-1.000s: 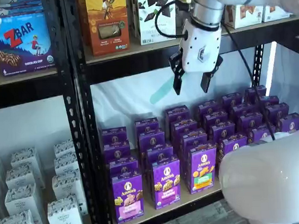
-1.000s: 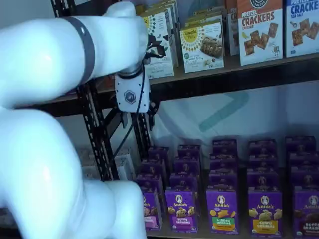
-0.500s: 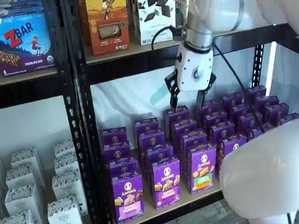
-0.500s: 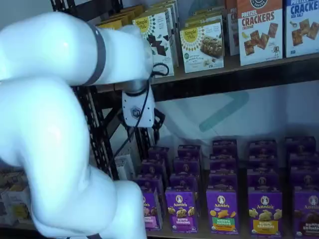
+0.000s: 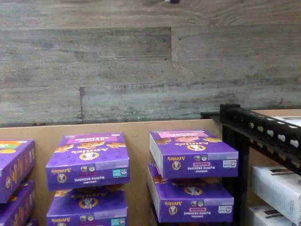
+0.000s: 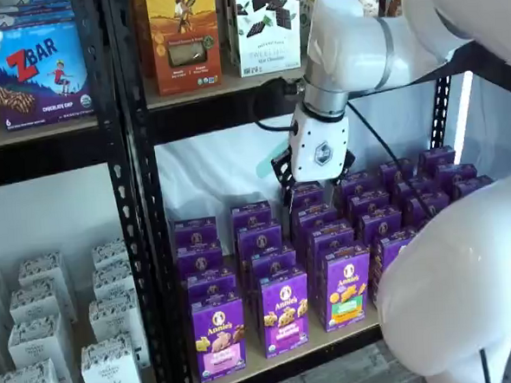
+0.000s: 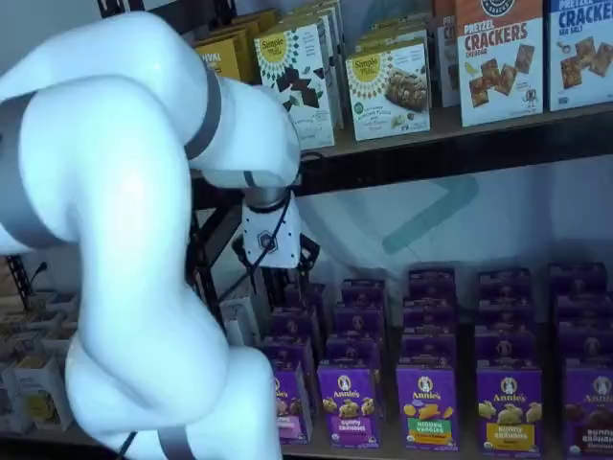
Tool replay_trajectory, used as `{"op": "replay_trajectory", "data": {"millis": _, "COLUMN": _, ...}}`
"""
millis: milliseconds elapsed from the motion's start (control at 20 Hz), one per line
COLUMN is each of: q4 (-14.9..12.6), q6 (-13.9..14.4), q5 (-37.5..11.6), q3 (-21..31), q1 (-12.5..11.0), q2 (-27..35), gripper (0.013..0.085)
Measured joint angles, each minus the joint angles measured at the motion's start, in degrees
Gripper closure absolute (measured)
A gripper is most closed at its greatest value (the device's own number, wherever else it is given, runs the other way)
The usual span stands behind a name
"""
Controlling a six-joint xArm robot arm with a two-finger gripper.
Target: Pick up the purple box with a pink patch in the middle, on the bottom shelf, the first box from the left
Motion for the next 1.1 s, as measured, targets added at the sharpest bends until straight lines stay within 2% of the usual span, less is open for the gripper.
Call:
{"op": "replay_trajectory", "data": {"millis": 600, "q4": 2.5, "q6": -0.7, "q5": -11.9, "q3": -0.5, "q1": 2.6, "q2": 11.8, "gripper": 0.013}}
{"op": "replay_trajectory", "data": {"millis": 1100, "q4": 6.3, "q6": -3.2, "q5": -19.6, "q3": -3.1, "q1": 4.2, "q2": 22.8, "gripper": 0.013}}
